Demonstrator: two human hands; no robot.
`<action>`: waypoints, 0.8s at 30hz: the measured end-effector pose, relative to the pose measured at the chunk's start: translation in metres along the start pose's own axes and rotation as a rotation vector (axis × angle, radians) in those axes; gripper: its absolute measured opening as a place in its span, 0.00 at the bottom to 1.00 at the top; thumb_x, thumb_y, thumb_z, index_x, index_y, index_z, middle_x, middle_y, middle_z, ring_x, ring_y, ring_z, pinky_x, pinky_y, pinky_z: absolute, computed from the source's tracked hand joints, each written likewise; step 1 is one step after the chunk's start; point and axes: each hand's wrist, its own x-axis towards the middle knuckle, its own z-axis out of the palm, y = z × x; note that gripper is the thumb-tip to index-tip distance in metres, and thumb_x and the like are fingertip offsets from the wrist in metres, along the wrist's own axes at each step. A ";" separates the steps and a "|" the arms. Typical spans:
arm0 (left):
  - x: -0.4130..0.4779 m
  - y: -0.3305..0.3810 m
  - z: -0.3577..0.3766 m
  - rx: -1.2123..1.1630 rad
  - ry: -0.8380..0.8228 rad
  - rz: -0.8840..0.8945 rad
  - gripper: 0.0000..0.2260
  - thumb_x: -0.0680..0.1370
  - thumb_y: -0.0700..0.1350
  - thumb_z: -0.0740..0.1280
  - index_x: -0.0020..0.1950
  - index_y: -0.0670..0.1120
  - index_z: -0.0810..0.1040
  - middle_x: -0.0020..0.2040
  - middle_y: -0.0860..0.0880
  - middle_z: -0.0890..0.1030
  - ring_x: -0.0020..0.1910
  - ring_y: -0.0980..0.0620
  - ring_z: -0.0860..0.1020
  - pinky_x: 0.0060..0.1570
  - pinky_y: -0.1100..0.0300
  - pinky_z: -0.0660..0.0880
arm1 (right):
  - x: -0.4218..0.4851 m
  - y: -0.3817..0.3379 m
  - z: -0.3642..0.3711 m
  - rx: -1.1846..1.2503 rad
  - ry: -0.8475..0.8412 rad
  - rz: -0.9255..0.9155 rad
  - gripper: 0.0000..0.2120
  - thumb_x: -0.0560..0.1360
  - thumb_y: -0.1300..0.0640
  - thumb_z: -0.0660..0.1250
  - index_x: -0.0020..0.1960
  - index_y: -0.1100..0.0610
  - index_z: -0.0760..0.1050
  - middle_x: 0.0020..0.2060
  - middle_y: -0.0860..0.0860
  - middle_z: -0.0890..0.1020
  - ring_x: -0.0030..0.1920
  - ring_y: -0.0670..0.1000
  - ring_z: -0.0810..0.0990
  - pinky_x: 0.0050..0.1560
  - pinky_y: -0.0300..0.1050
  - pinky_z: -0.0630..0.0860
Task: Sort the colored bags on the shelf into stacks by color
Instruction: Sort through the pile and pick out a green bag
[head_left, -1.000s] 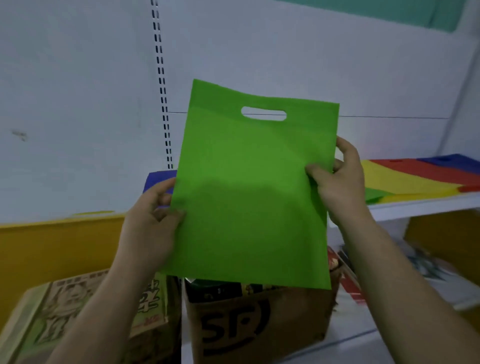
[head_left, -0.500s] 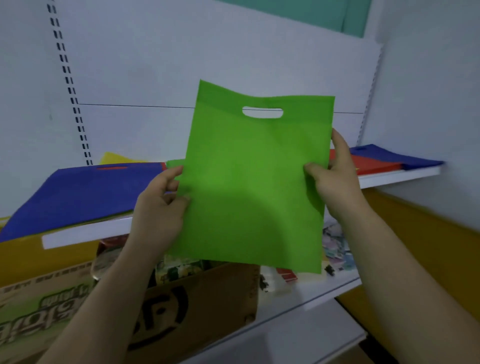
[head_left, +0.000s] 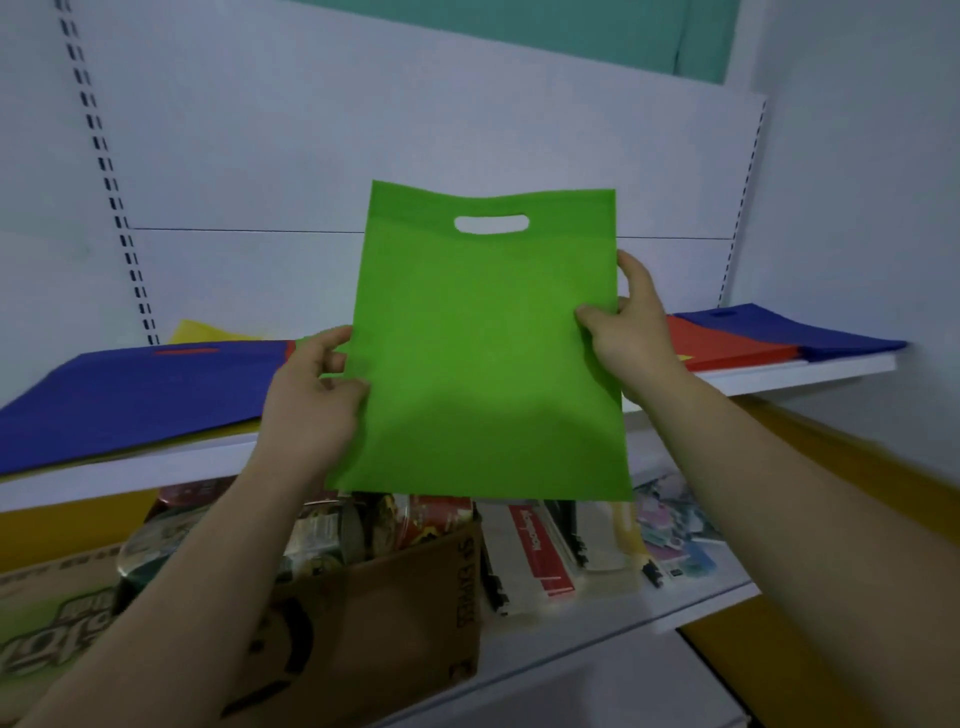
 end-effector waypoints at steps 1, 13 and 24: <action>0.007 -0.001 -0.003 0.027 0.010 0.008 0.22 0.74 0.33 0.65 0.65 0.50 0.73 0.49 0.46 0.76 0.42 0.47 0.76 0.44 0.54 0.74 | 0.007 0.001 0.009 -0.003 -0.010 0.000 0.30 0.74 0.65 0.64 0.71 0.45 0.62 0.48 0.54 0.82 0.45 0.55 0.82 0.51 0.56 0.80; 0.066 -0.019 -0.031 0.215 -0.049 -0.010 0.20 0.76 0.39 0.68 0.67 0.46 0.71 0.56 0.47 0.77 0.54 0.47 0.77 0.53 0.54 0.74 | 0.081 0.025 0.107 -0.061 -0.128 0.074 0.34 0.73 0.62 0.66 0.74 0.47 0.58 0.54 0.57 0.80 0.47 0.57 0.81 0.50 0.52 0.79; 0.073 -0.025 -0.028 0.773 -0.331 -0.140 0.30 0.74 0.58 0.66 0.73 0.47 0.66 0.72 0.46 0.68 0.68 0.48 0.68 0.62 0.59 0.65 | 0.113 0.055 0.150 -0.399 -0.467 0.044 0.28 0.75 0.58 0.67 0.72 0.55 0.63 0.61 0.58 0.76 0.56 0.57 0.76 0.55 0.47 0.74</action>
